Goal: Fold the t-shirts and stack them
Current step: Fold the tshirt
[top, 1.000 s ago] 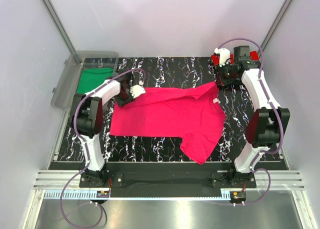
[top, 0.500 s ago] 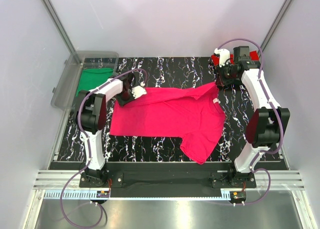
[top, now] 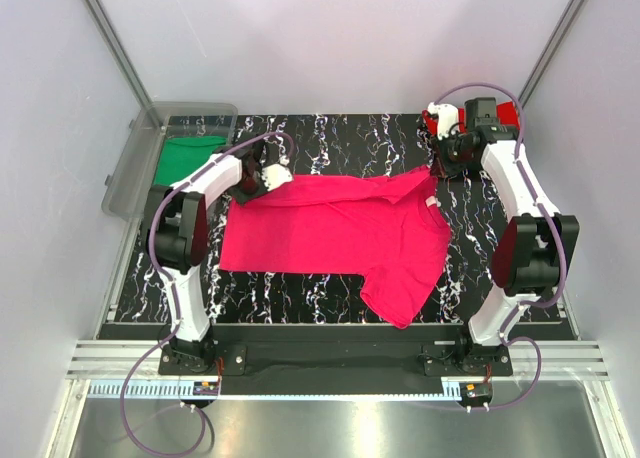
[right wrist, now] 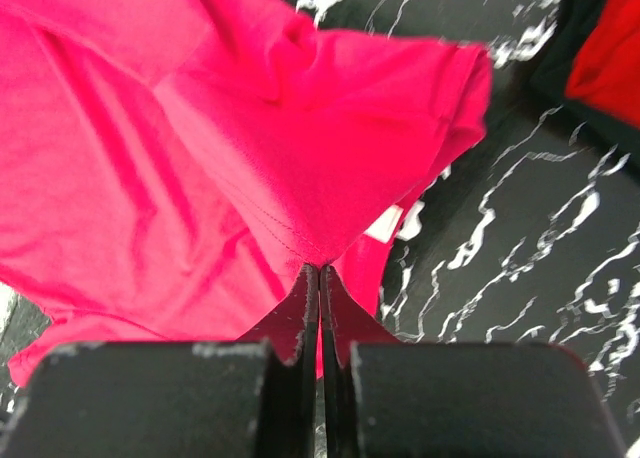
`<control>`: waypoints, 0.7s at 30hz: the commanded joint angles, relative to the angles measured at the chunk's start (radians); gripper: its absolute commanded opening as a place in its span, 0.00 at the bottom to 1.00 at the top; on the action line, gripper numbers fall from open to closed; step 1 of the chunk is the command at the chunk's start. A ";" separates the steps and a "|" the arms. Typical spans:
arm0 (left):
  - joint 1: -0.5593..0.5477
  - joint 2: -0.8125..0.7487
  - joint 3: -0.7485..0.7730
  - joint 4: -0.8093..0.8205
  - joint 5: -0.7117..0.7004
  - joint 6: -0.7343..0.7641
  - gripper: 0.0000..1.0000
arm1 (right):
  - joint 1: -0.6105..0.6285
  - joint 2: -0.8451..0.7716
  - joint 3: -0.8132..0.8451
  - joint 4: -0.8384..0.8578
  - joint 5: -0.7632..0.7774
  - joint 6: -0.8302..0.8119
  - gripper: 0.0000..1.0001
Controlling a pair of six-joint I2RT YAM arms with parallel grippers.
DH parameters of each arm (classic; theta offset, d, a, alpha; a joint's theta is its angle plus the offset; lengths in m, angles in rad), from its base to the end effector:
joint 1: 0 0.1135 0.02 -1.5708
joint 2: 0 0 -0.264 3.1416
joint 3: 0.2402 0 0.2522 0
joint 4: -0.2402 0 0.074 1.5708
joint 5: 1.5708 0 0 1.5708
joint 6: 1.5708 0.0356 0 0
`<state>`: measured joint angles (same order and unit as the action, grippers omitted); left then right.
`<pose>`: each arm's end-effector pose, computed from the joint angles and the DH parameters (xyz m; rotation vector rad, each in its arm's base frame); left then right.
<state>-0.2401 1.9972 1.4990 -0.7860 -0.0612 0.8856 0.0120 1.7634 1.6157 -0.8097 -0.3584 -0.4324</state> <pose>0.3929 -0.0940 0.1844 1.5267 2.4436 0.2155 0.3833 0.0171 0.3081 -0.6793 2.3668 0.2731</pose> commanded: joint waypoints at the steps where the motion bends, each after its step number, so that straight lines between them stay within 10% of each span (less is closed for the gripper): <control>1: 0.005 -0.080 0.029 0.027 -0.025 0.033 0.00 | -0.003 -0.059 -0.036 0.009 -0.016 0.015 0.00; 21: 0.035 -0.113 -0.008 0.048 -0.066 0.130 0.00 | -0.003 -0.239 -0.287 -0.025 -0.054 0.027 0.00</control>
<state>-0.2146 1.9194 1.4822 -0.7574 -0.1040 0.9829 0.0120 1.5757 1.3636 -0.8165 -0.3870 -0.4183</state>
